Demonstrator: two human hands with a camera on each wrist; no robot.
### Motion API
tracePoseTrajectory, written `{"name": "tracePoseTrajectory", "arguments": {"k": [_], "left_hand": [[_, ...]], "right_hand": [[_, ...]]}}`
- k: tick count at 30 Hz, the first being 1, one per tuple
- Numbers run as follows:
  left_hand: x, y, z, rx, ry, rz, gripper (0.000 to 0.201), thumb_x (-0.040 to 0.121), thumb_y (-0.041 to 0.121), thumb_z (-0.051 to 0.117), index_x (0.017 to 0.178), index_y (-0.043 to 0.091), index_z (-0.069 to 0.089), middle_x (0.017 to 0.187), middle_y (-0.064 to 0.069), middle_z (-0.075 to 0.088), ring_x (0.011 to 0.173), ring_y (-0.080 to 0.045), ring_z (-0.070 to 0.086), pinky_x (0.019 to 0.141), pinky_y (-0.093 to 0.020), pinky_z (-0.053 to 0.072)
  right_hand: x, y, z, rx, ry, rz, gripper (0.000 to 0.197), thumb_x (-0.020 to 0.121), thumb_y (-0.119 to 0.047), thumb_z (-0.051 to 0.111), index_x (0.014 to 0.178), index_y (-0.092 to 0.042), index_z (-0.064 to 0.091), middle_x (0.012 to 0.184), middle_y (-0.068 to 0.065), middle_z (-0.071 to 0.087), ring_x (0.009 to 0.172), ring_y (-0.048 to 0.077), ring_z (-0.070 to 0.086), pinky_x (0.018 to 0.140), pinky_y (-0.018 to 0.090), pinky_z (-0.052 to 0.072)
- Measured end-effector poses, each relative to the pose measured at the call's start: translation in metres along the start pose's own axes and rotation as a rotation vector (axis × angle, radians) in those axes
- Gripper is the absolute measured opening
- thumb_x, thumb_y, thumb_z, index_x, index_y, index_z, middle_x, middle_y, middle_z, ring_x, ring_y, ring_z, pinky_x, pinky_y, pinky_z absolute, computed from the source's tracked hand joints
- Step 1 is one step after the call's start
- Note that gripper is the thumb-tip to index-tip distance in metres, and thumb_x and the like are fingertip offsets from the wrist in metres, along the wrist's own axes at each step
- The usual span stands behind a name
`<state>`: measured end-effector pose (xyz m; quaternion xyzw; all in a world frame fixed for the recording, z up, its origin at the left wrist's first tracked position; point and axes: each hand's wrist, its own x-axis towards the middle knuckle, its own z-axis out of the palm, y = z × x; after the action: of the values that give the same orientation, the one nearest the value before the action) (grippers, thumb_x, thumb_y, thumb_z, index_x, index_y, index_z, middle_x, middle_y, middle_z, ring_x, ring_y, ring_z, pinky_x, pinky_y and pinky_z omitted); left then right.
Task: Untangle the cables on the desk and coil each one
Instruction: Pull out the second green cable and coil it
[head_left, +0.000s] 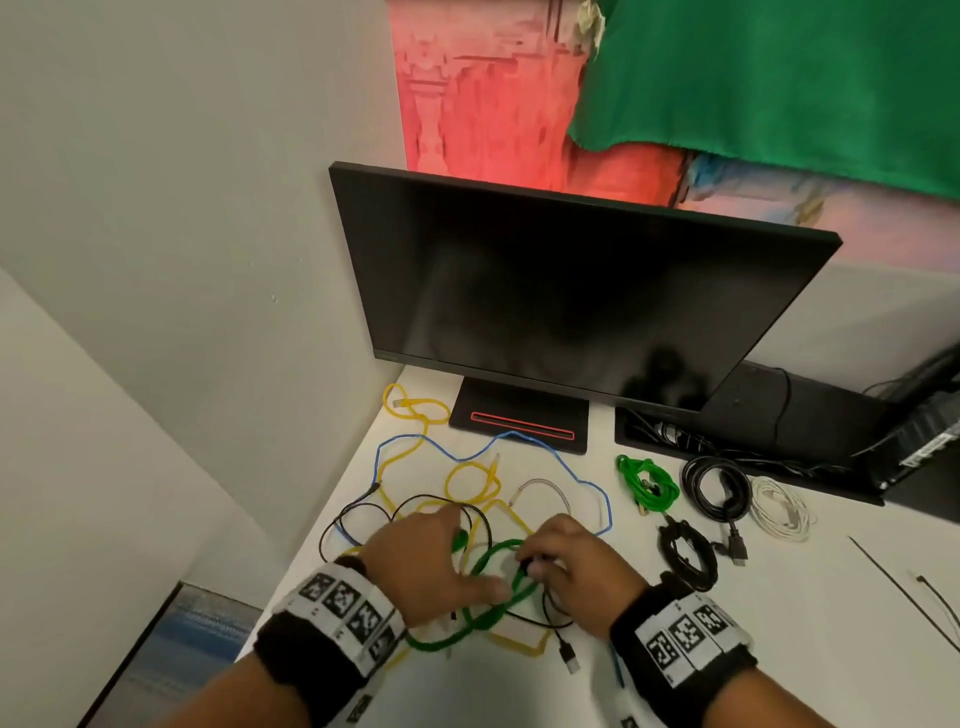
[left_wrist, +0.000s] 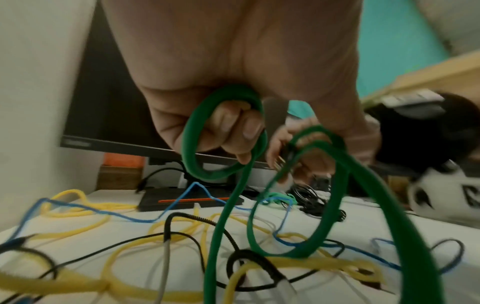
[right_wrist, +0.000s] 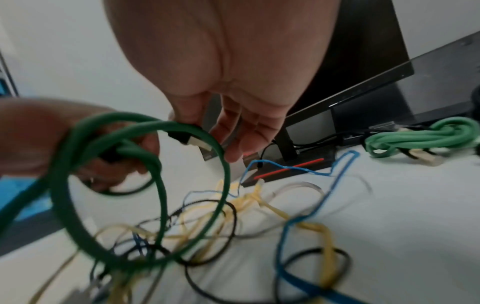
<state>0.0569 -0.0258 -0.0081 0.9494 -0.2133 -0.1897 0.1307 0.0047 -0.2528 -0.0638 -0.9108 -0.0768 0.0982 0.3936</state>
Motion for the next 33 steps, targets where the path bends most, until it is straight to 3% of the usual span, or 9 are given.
{"name": "tracePoseTrajectory", "arguments": {"k": [4,9,13,17,22,24,28,30,33], "left_hand": [[-0.001,0.021,0.014,0.135,-0.083,0.135,0.064,0.055,0.082,0.051,0.087,0.028,0.04,0.071,0.011,0.051,0.07,-0.016,0.058,0.057,-0.027,0.038],[0.002,0.019,0.011,0.08,-0.054,0.102,0.024,0.077,0.05,0.05,0.083,0.027,0.045,0.068,0.01,0.049,0.067,-0.014,0.052,0.056,-0.027,0.037],[0.01,0.008,0.009,0.018,0.024,-0.022,0.023,0.081,0.046,0.055,0.086,0.023,0.052,0.074,0.009,0.054,0.074,-0.015,0.058,0.063,-0.027,0.046],[0.014,-0.005,0.003,-0.2,0.052,-0.073,0.03,0.079,0.049,0.068,0.073,0.028,0.047,0.074,0.009,0.055,0.071,-0.011,0.057,0.061,-0.026,0.045],[0.017,-0.028,-0.019,-0.658,0.203,-0.127,0.043,0.083,0.049,0.07,0.059,0.017,0.053,0.05,0.007,0.044,0.046,-0.008,0.04,0.052,-0.027,0.035],[0.018,-0.036,-0.034,-0.959,0.268,-0.207,0.043,0.087,0.04,0.067,0.054,0.016,0.054,0.047,0.004,0.038,0.044,-0.014,0.032,0.048,-0.026,0.027],[0.015,-0.041,-0.068,-1.215,0.371,-0.231,0.037,0.095,0.03,0.056,0.065,0.007,0.059,0.044,0.002,0.033,0.042,-0.014,0.027,0.042,-0.026,0.028],[0.014,-0.035,-0.081,-1.341,0.36,-0.208,0.034,0.095,0.027,0.05,0.072,0.004,0.058,0.044,0.001,0.035,0.039,-0.013,0.026,0.04,-0.025,0.027],[0.014,-0.022,-0.09,-1.492,0.282,-0.122,0.033,0.094,0.023,0.045,0.073,0.002,0.057,0.044,0.0,0.034,0.039,-0.015,0.022,0.042,-0.026,0.027]], "right_hand": [[0.011,-0.025,-0.009,0.089,0.079,-0.01,0.02,0.099,-0.014,0.055,0.1,-0.022,0.073,0.101,-0.014,0.054,0.099,0.001,0.055,0.09,0.014,0.041],[0.009,-0.03,-0.021,0.22,0.002,0.132,0.014,0.09,-0.028,0.069,0.086,-0.04,0.062,0.094,-0.012,0.062,0.079,-0.002,0.056,0.076,0.018,0.043],[0.006,-0.035,-0.021,0.236,-0.016,0.1,0.015,0.078,-0.05,0.071,0.081,-0.038,0.062,0.099,-0.013,0.061,0.082,0.001,0.058,0.076,0.019,0.045],[0.009,-0.029,-0.021,0.347,-0.034,0.169,0.037,0.07,-0.065,0.063,0.069,-0.028,0.067,0.098,-0.003,0.066,0.084,0.014,0.065,0.084,0.034,0.053],[0.012,0.004,-0.026,0.166,0.117,0.389,0.04,0.081,-0.062,0.064,0.076,-0.025,0.049,0.074,-0.006,0.055,0.066,0.012,0.051,0.063,0.028,0.043],[0.012,0.017,-0.032,0.049,0.17,0.528,0.038,0.087,-0.056,0.062,0.084,-0.021,0.048,0.082,-0.003,0.057,0.071,0.014,0.055,0.068,0.031,0.047],[0.007,0.023,-0.041,-0.321,0.081,0.704,0.041,0.089,-0.035,0.061,0.124,-0.022,0.046,0.13,0.006,0.046,0.109,0.028,0.059,0.092,0.038,0.051],[0.011,0.012,-0.048,-0.419,0.229,0.57,0.043,0.09,-0.032,0.057,0.132,-0.025,0.05,0.137,0.003,0.045,0.118,0.026,0.055,0.097,0.038,0.049],[0.017,-0.022,-0.056,-0.263,0.367,0.189,0.044,0.09,-0.051,0.055,0.127,-0.028,0.06,0.129,-0.015,0.05,0.117,0.01,0.051,0.1,0.03,0.043]]}}
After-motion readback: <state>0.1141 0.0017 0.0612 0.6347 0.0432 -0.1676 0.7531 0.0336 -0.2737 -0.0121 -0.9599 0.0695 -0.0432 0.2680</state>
